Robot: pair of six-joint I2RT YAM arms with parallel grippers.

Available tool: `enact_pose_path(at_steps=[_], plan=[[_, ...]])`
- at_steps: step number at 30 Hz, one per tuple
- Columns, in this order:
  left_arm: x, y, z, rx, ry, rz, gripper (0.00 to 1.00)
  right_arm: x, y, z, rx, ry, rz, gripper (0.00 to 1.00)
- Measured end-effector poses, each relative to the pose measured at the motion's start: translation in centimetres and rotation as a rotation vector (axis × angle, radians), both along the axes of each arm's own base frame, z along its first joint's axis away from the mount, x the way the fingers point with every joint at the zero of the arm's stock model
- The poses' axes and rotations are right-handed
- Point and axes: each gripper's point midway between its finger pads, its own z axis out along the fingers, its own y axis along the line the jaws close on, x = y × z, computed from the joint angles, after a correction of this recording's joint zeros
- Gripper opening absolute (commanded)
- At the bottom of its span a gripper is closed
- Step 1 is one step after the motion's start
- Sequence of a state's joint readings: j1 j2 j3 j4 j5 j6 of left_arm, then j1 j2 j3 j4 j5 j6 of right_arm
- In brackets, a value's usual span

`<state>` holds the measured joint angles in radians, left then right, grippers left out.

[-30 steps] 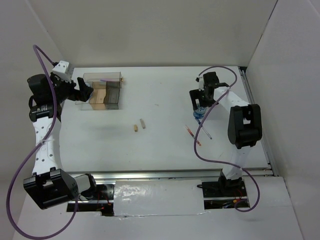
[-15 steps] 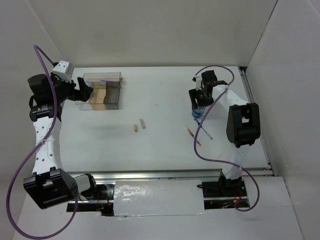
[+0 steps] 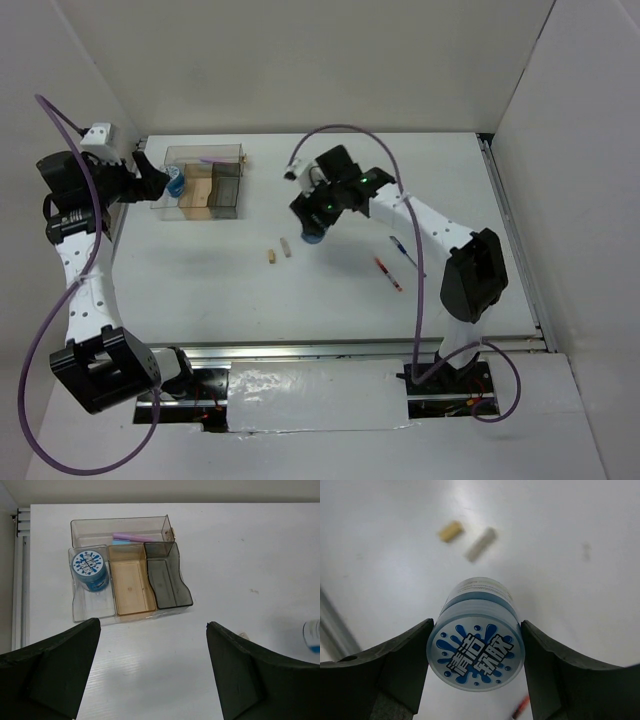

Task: Sort the stationery into containers
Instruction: Place the stationery at the center of the board.

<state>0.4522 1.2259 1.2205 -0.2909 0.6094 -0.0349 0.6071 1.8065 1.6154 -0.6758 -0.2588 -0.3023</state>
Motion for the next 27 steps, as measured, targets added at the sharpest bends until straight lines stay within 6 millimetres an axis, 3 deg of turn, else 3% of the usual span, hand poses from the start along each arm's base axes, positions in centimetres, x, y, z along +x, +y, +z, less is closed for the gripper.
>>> enact_pose_path(at_steps=[4,7,9,13,19,22,23,27], plan=[[-0.6,0.8,-0.5,-0.027,0.028,0.024,0.99,-7.1,6.8,0.3,0.003,-0.016,0.246,0.08],[-1.4,1.7,-1.0,-0.067,0.055,0.048,0.99,-10.9,9.6,-0.1,-0.012,-0.021,0.362,0.08],[-1.9,2.4,-1.1,-0.083,0.064,0.06,0.99,-12.3,10.7,-1.2,-0.036,-0.014,0.407,0.08],[-2.6,3.3,-1.4,-0.103,0.076,0.081,0.99,-13.5,11.7,-5.4,-0.121,0.024,0.442,0.09],[-3.7,2.8,-1.6,-0.102,0.076,0.059,0.99,-13.8,11.4,-10.5,-0.243,0.051,0.437,0.16],[-4.0,2.6,-1.6,-0.106,0.074,0.05,0.99,-13.6,11.4,-10.9,-0.26,0.036,0.429,0.33],[-4.1,2.5,-1.5,-0.11,0.074,0.044,0.99,-13.5,11.6,-10.9,-0.259,0.027,0.427,0.48],[-4.3,2.2,-1.7,-0.124,0.081,0.032,0.99,-13.6,11.7,-10.9,-0.27,0.007,0.425,0.63]])
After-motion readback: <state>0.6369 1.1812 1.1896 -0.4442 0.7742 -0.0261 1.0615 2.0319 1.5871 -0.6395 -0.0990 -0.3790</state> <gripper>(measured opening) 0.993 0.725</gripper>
